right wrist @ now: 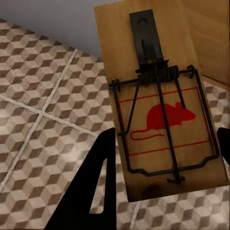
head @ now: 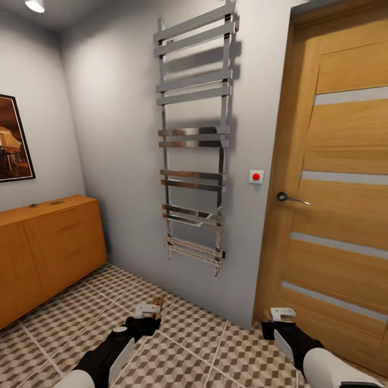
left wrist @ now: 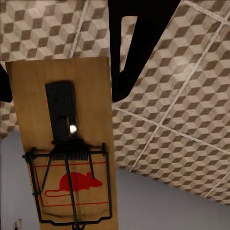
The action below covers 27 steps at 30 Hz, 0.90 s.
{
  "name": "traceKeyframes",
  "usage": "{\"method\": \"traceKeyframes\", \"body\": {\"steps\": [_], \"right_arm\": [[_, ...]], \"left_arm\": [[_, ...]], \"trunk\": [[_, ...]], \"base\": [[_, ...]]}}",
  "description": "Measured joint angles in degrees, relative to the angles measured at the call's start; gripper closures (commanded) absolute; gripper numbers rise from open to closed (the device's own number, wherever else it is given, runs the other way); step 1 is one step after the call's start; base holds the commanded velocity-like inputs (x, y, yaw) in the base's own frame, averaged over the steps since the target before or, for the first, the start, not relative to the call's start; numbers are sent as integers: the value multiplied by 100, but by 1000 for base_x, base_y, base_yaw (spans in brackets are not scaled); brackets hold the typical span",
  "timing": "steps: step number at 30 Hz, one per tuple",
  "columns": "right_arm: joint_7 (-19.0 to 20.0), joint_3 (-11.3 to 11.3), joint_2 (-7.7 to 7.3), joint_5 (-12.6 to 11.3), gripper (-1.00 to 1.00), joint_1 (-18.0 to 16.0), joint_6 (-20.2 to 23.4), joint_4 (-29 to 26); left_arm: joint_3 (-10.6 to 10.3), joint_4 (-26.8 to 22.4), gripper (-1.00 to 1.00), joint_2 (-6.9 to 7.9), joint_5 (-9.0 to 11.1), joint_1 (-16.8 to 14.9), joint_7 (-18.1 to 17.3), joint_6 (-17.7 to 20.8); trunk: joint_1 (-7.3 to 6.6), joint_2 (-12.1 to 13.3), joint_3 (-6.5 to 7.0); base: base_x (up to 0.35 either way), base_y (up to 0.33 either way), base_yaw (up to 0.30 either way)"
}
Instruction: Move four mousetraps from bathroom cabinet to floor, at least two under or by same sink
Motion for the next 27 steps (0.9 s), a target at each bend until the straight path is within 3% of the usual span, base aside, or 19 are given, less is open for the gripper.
{"method": "traceKeyframes", "body": {"steps": [3,8,27], "right_arm": [[11,1,-16,3,100,0,-239,92],[45,1,-27,4,100,0,-768,126],[92,14,-24,21,100,0,-784,161]], "left_arm": [[4,196,100,-4,-3,0,-36,-268],[7,252,100,-1,-17,-1,-47,-354],[5,214,100,-15,-15,0,-24,-354]], "trunk": [[0,0,14],[0,0,38],[0,0,107]], "base": [[0,0,-248],[0,0,-236],[0,0,-217]]}}
